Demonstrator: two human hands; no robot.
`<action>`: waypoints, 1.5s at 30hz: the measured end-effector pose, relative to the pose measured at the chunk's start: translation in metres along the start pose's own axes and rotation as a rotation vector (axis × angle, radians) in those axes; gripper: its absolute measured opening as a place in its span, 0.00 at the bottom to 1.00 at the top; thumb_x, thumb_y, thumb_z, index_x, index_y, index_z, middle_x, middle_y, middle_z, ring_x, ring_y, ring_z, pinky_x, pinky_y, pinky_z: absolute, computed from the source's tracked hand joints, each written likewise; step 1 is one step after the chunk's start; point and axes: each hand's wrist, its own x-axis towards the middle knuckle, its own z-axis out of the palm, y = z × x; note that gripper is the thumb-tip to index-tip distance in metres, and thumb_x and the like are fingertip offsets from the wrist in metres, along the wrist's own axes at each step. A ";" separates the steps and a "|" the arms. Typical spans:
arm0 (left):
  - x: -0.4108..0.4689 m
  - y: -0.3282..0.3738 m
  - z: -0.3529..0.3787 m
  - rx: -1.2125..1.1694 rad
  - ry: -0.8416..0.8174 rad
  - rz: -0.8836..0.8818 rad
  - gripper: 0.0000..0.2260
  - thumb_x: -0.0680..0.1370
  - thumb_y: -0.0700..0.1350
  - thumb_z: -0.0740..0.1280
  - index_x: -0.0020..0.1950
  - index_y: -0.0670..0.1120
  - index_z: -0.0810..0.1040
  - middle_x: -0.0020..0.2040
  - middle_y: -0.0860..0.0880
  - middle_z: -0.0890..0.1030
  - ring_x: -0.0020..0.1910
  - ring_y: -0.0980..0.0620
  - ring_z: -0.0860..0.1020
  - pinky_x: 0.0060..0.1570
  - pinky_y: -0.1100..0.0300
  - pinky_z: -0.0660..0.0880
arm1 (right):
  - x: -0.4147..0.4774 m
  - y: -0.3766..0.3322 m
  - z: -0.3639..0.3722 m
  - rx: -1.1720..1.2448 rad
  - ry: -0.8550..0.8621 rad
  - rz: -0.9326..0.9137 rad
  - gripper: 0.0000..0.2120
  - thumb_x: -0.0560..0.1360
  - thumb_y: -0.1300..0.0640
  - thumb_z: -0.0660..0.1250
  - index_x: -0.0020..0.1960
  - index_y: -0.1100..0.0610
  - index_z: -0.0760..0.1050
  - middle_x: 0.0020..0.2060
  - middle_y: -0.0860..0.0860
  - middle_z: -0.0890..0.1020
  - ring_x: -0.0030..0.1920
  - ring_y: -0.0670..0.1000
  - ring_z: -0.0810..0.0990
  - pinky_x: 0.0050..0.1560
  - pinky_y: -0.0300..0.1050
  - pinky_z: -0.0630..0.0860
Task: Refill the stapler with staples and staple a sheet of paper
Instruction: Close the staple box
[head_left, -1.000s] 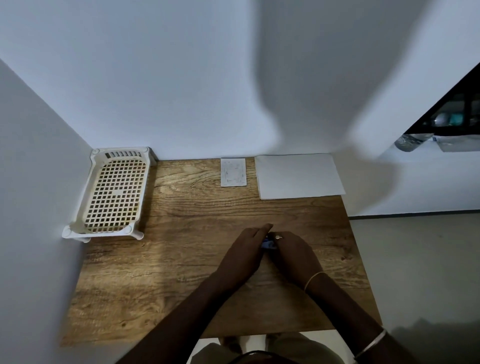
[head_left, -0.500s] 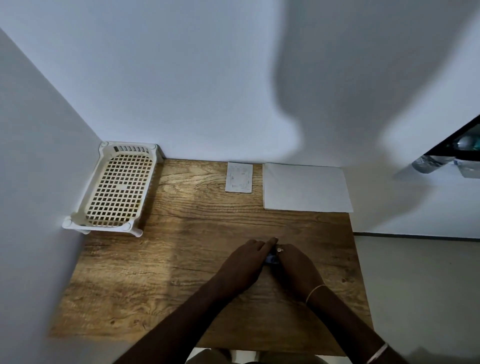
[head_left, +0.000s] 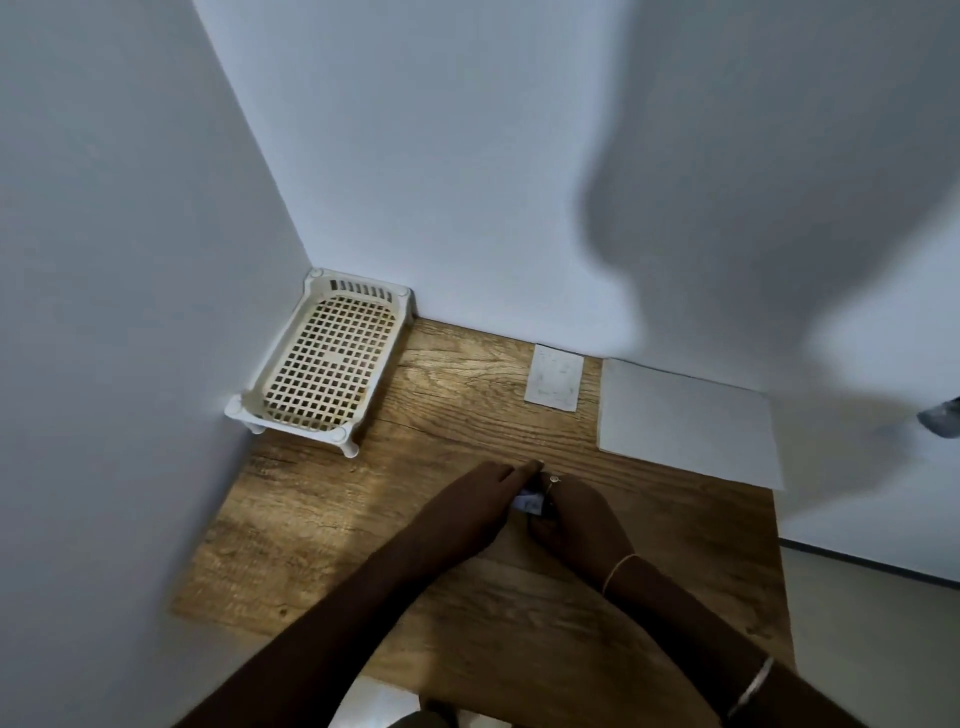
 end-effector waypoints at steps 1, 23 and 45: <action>-0.003 -0.010 -0.011 0.004 0.015 -0.007 0.31 0.78 0.35 0.65 0.80 0.44 0.61 0.66 0.39 0.77 0.61 0.41 0.75 0.57 0.48 0.74 | 0.011 -0.010 0.000 0.016 -0.009 -0.004 0.14 0.73 0.50 0.69 0.58 0.47 0.79 0.48 0.48 0.85 0.47 0.48 0.83 0.45 0.45 0.80; 0.014 -0.215 -0.217 -0.026 0.329 -0.199 0.25 0.76 0.33 0.68 0.72 0.48 0.74 0.60 0.46 0.84 0.57 0.49 0.82 0.57 0.55 0.78 | 0.285 -0.185 0.022 -0.040 0.021 -0.261 0.13 0.73 0.61 0.69 0.57 0.56 0.80 0.49 0.56 0.85 0.50 0.57 0.84 0.48 0.51 0.80; 0.018 -0.248 -0.207 0.004 0.348 -0.229 0.16 0.73 0.35 0.71 0.57 0.51 0.80 0.51 0.51 0.86 0.48 0.53 0.83 0.47 0.58 0.77 | 0.305 -0.180 0.042 -0.146 0.094 -0.256 0.10 0.75 0.54 0.70 0.54 0.58 0.80 0.53 0.56 0.80 0.56 0.57 0.78 0.52 0.51 0.75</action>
